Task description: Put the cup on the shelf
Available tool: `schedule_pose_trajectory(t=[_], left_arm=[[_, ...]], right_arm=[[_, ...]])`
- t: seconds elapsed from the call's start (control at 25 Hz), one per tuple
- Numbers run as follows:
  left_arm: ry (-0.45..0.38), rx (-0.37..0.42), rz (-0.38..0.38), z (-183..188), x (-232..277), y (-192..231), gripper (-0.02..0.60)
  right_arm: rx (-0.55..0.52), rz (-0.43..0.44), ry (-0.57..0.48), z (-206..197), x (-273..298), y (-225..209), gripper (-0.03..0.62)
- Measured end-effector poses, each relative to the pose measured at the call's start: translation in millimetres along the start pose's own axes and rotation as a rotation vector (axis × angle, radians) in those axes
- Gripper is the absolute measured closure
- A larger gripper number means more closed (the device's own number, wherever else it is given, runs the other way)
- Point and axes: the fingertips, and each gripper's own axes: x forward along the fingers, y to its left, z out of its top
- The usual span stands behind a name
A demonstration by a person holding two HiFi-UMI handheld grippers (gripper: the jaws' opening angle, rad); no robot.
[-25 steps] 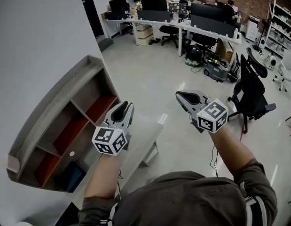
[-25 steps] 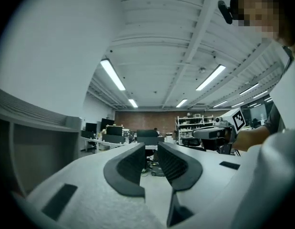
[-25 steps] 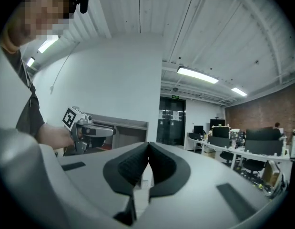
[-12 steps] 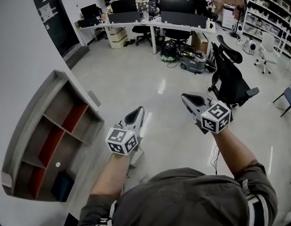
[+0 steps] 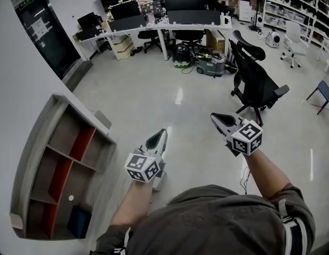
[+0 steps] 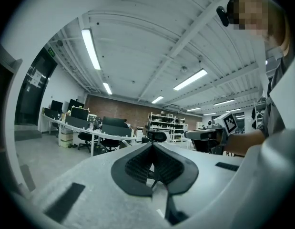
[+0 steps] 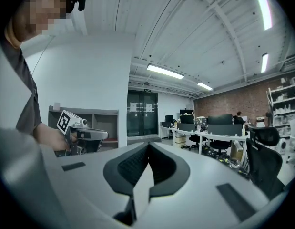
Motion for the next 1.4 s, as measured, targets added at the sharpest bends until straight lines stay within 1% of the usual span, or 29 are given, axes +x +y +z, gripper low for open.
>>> schedule_pose_trajectory(t=[0.16, 0.28, 0.68, 1.16, 1.4], left_arm=[[-0.002, -0.012, -0.015, -3.3, 0.6, -1.0, 0.577], [-0.002, -0.012, -0.021, -3.9, -0.4, -1.4, 0.577], [-0.014, -0.02, -0.009, -4.4, -2.6, 3.7, 0.577], [-0.015, -0.02, -0.009, -4.6, -0.4, 7.4, 0.577], [-0.013, -0.023, -0.013, -3.6, 1.0, 9.4, 0.577]], right_arm=[[0.02, -0.015, 0.003, -6.9, -1.0, -2.5, 0.603], [0.014, -0.01, 0.003, -4.3, 2.7, 0.0, 0.603], [0.0, 0.017, 0.008, -2.6, 13.9, 2.3, 0.603], [-0.01, 0.027, 0.015, -3.2, 20.7, 2.1, 0.603], [-0.04, 0.026, 0.016, -0.4, 23.8, 3.4, 0.605]])
